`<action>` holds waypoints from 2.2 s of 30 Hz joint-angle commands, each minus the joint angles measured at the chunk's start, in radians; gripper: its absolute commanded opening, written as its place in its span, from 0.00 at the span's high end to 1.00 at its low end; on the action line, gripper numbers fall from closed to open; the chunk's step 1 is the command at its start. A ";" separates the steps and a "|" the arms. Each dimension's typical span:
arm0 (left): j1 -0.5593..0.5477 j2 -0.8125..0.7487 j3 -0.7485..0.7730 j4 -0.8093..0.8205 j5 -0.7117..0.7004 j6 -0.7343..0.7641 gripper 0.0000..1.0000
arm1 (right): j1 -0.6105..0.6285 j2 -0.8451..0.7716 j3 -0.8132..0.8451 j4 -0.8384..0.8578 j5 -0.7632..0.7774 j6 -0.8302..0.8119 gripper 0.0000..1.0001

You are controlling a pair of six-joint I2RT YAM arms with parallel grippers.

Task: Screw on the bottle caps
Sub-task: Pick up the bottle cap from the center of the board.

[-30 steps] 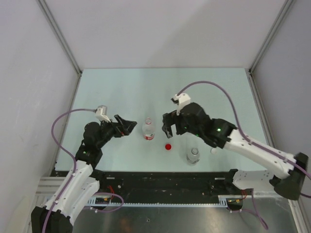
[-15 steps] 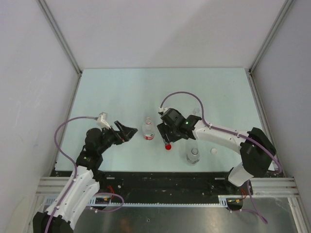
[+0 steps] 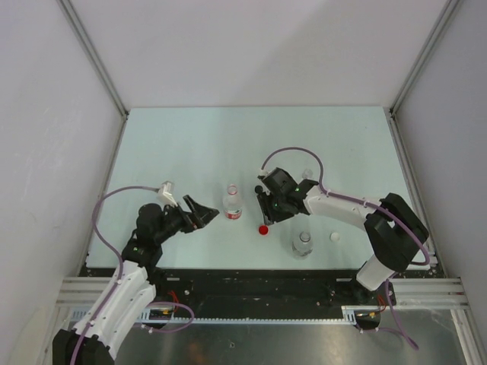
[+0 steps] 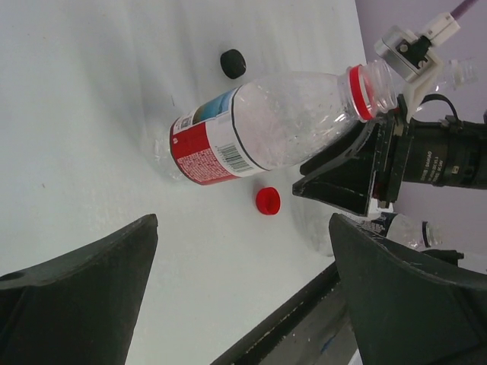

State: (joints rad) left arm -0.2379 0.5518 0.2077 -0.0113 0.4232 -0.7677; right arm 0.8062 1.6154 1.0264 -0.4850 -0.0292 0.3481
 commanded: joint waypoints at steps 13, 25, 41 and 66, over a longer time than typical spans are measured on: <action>-0.550 0.171 0.029 -0.010 -0.282 -0.180 0.10 | -0.005 -0.087 -0.045 0.048 -0.038 -0.047 0.49; -0.735 0.384 0.171 -0.037 -0.510 -0.261 0.14 | 0.030 -0.026 -0.061 0.111 -0.085 -0.050 0.49; -0.729 0.188 0.108 -0.143 -0.632 -0.224 0.05 | 0.030 0.119 -0.060 0.185 -0.042 -0.017 0.63; -0.707 -0.100 0.304 -0.363 -0.847 -0.013 0.01 | 0.057 -0.220 -0.061 0.134 -0.053 -0.066 1.00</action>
State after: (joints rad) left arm -0.9504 0.4812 0.3882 -0.3820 -0.3328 -0.8585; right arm 0.8581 1.5944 0.9504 -0.3588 -0.0574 0.2951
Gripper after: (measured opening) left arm 0.988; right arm 0.048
